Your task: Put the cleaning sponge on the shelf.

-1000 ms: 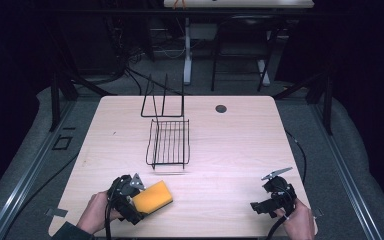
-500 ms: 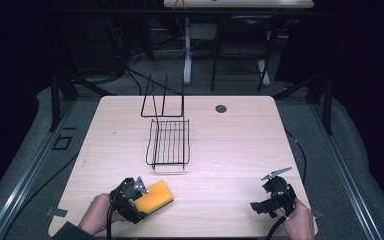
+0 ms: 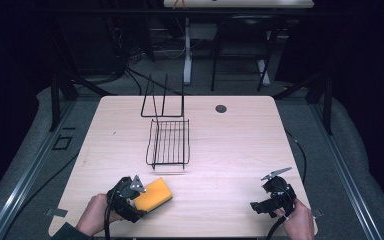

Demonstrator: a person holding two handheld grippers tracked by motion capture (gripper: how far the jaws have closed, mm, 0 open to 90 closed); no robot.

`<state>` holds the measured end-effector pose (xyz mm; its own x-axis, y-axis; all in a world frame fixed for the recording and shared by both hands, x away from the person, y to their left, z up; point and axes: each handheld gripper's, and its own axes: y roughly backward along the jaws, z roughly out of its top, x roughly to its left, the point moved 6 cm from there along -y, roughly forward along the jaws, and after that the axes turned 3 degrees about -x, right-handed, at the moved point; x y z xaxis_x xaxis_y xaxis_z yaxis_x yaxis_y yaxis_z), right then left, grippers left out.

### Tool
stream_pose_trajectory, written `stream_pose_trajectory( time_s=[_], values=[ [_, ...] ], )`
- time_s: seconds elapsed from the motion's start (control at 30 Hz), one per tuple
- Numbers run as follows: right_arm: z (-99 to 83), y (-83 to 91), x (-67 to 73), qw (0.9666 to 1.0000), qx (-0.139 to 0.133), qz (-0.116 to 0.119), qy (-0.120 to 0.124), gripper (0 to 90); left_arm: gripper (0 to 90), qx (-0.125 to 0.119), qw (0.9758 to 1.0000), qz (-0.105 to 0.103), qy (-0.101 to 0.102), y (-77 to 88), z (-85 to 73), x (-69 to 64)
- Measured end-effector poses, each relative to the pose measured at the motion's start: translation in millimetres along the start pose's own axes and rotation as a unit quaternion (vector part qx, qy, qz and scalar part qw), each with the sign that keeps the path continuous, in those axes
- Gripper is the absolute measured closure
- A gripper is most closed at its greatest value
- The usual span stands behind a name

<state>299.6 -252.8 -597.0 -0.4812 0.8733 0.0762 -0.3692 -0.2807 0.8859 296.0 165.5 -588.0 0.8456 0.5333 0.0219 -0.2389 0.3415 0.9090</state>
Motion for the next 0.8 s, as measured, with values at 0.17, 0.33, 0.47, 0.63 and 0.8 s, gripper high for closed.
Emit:
stream_pose_trajectory(
  time_s=[0.17, 0.33, 0.47, 0.63, 0.8],
  values=[
    [1.9, -0.6, 1.9, 1.0, 0.0, 0.0, 0.004, 6.8, 25.8, -0.011, 0.9999, -0.003, 0.006, 4.4, 0.9, -2.4],
    [1.6, -4.8, 1.8, 0.9998, 0.011, -0.008, 0.014, 6.9, 26.0, -0.015, 0.9999, -0.002, 0.004, 8.0, 3.0, -2.7],
    [2.4, -1.7, 0.6, 0.9998, 0.006, -0.012, 0.014, 6.9, 26.1, -0.017, 0.9998, -0.005, 0.002, 9.4, 4.7, -2.7],
    [5.7, 2.3, -0.6, 0.9999, -0.009, -0.012, 0.008, 7.7, 26.5, -0.021, 0.9998, -0.007, 0.004, 12.7, 5.4, -0.7],
    [8.2, 1.4, -1.6, 0.9998, -0.017, -0.013, 0.003, 8.6, 26.8, -0.033, 0.9994, -0.01, 0.003, 21.2, 14.9, 3.9]
  ],
)
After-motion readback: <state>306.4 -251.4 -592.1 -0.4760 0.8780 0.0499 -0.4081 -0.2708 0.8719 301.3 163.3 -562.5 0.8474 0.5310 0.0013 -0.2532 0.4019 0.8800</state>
